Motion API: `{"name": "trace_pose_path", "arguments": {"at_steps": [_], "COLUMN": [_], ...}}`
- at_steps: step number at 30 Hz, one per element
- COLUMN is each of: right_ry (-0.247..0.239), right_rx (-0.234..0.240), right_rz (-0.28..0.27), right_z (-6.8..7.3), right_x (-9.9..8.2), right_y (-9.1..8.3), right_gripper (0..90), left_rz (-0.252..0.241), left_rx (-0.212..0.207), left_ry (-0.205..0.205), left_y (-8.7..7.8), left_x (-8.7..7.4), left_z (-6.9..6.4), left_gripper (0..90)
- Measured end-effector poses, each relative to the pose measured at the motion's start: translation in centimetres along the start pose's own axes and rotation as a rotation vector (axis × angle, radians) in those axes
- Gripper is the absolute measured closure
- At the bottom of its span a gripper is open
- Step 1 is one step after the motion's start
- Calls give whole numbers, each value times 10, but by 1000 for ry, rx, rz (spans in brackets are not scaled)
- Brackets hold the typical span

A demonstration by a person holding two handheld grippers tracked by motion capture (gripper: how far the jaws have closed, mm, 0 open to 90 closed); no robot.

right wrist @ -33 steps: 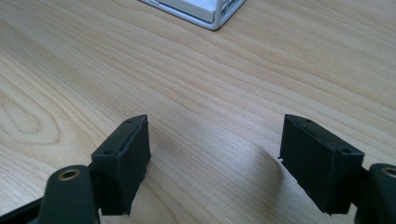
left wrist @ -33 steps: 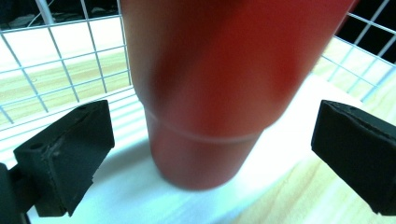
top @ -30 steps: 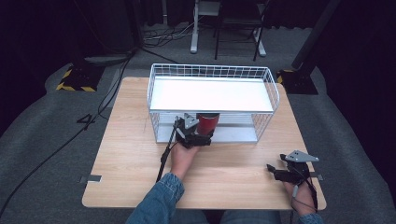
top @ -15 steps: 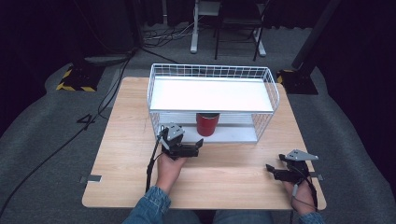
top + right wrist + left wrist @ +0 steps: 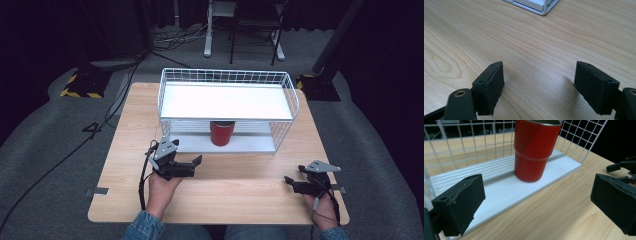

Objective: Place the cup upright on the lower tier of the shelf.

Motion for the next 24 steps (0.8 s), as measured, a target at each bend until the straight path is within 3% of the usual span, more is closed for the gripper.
{"name": "trace_pose_path", "arguments": {"at_steps": [5, 10, 14, 20, 24], "right_ry": [-5, -8, -15, -20, -19], "right_rx": [-8, -13, -16, -18, -14], "right_rz": [-3, -3, -9, -8, -8], "right_z": [0, 1, 1, 1, 1], "right_x": [0, 0, 0, 0, 0], "right_y": [0, 0, 0, -1, -1], "right_gripper": [245, 244, 245, 244, 244], "left_rz": [16, 45, 68, 111, 175], "left_rx": [31, 35, 22, 49, 110], "left_ry": [24, 49, 37, 5, -19], "left_y": [-17, -34, -44, -55, -60], "left_x": [-7, -17, -26, -49, -69], "left_z": [7, 9, 14, 30, 49], "left_gripper": [0, 0, 0, 0, 0]}}
Point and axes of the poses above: each handheld gripper's, and its own axes: y roughly forward along the jaws, x roughly out of its top, z roughly to its left, the point moved 8 cm from there along y, roughly forward along the jaws, and after that the axes turned 11 degrees about z, right-handed, at the moved point
